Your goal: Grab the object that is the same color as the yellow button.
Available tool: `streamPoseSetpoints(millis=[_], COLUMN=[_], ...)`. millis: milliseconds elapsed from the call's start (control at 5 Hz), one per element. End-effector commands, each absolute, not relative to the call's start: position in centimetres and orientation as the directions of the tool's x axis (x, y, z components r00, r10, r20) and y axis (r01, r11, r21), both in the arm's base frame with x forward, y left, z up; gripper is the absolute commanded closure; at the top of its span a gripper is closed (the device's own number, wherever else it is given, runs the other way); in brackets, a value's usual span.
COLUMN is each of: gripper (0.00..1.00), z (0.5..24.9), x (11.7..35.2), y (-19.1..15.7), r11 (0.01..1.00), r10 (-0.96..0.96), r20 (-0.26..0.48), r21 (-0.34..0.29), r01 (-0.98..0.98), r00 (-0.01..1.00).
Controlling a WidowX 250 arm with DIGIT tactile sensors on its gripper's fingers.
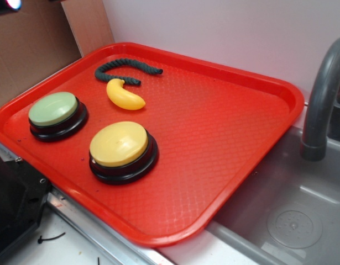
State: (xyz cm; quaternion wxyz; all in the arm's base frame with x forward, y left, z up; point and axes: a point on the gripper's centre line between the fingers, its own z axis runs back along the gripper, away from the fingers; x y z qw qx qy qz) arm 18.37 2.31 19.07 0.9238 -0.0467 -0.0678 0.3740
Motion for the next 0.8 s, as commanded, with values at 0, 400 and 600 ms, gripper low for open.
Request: streamPoseSetpoints(millis=[0,400,600], gripper=[0.0,0.0,0.0], z=[14.9,10.0,8.0], x=[21.6,24.0,24.5], y=[3.1,3.8,4.0], r11=[0.555,0.38,0.319], r10=[0.827,0.914,0.936], r20=[0.198,0.2,0.194], r21=[-0.143,-0.119,-0.102], r01=[-0.82,-0.917,-0.942], r00=[0.526,0.353,0.295])
